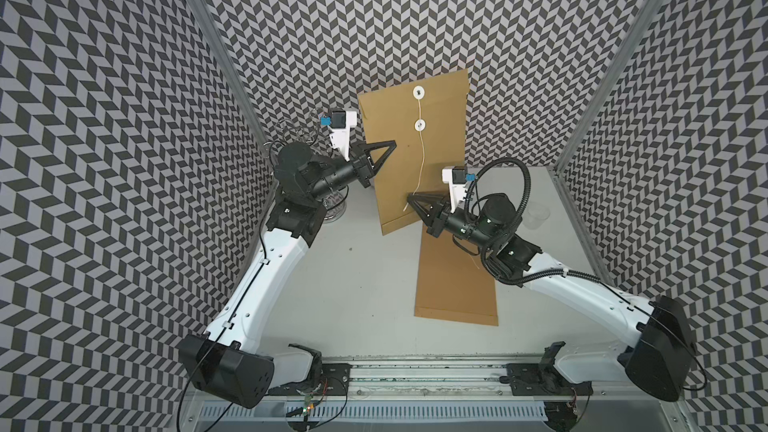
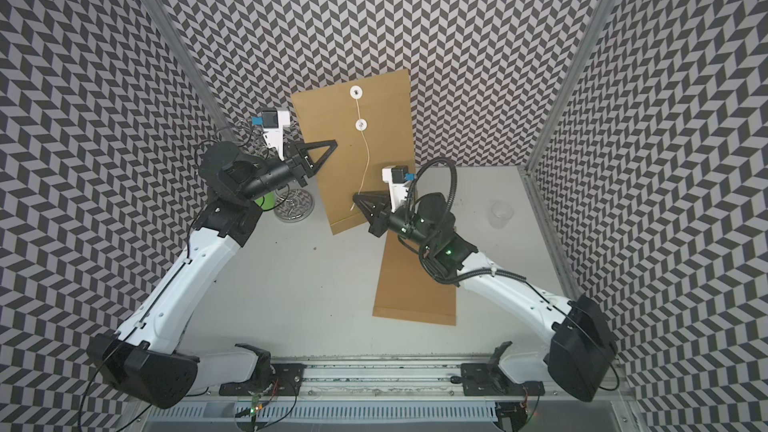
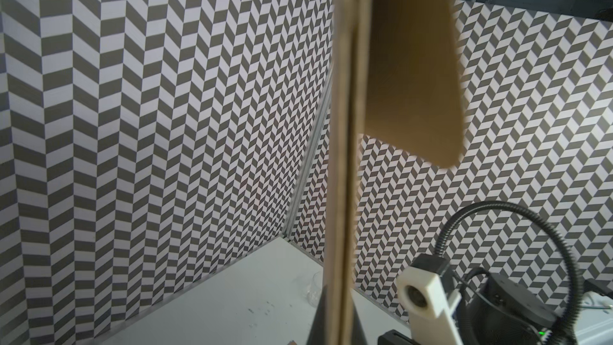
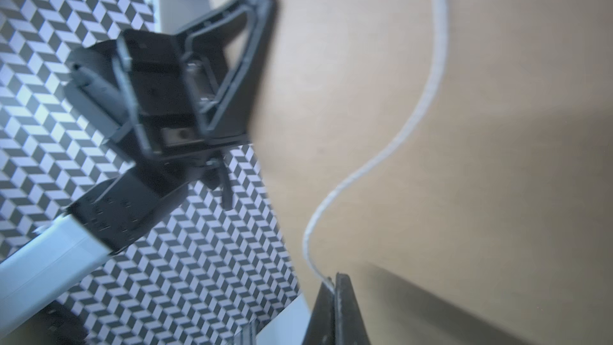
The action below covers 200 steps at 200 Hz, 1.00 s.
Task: Close the mouth of the file bag
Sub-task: Close the file bag.
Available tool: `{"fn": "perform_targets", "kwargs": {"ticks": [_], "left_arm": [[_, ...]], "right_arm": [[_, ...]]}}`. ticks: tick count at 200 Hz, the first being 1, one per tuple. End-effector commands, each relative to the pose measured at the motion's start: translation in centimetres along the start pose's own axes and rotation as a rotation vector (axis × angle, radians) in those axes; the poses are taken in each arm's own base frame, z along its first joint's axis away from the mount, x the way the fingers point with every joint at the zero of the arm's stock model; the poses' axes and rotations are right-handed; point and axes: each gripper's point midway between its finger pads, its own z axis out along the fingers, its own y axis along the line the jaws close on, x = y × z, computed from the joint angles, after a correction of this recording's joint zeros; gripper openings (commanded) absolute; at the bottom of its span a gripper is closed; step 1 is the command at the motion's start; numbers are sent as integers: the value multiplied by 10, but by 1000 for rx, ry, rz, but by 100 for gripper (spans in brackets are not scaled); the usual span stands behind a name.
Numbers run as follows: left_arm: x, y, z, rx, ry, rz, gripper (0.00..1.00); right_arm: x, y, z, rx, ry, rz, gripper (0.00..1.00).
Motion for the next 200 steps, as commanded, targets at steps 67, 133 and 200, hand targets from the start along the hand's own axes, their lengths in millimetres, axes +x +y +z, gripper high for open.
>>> {"fn": "perform_targets", "kwargs": {"ticks": [67,133,200], "left_arm": [[20,-8,-3,76,46,32,0],[29,-24,-4,131,91,102,0],[31,-43,-5,190,119,143,0]], "right_arm": [[25,59,11,-134,158,-76,0],[30,70,19,-160,198,-82,0],[43,58,29,-115,249,-47,0]]}}
